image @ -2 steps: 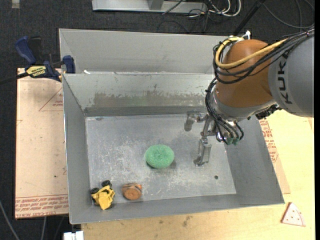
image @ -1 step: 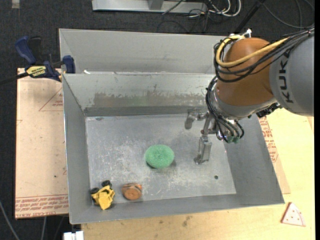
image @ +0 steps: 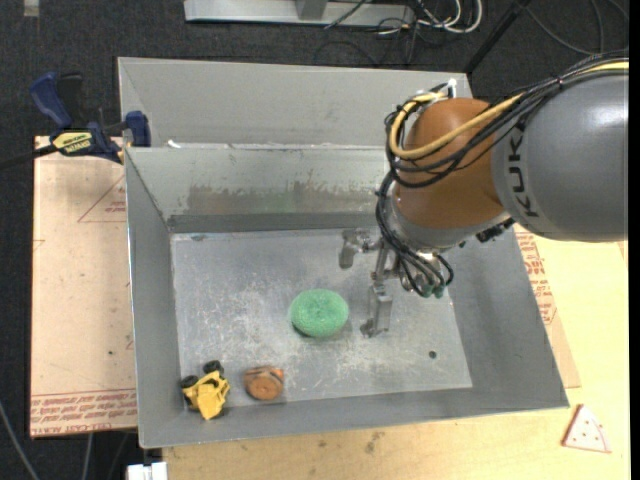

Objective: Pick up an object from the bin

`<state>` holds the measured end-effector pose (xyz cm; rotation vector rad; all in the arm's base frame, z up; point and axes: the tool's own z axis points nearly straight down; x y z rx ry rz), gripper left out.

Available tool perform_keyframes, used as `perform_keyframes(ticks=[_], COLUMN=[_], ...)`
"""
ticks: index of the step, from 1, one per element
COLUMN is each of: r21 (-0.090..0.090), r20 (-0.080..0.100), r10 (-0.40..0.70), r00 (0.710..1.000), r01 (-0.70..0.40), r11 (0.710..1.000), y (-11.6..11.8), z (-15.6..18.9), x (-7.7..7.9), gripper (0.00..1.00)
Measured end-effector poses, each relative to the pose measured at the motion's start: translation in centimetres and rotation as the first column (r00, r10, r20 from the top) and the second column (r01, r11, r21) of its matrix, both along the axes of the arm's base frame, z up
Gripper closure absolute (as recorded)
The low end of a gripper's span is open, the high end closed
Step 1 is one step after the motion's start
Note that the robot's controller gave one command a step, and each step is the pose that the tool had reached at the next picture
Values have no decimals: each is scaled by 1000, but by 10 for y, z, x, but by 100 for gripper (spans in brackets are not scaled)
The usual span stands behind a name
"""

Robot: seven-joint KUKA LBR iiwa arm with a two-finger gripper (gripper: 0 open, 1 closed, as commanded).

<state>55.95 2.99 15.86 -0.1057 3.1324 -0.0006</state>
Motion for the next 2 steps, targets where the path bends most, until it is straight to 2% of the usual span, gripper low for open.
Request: perform_keyframes(ticks=[1,2], r21=[2,3], r20=[-2,0], r10=[3,174], r00=[1000,985], r01=[-3,-174], r11=[1000,985], y=[48,74], z=[-60,-88], x=[-26,-24], gripper=[0,100])
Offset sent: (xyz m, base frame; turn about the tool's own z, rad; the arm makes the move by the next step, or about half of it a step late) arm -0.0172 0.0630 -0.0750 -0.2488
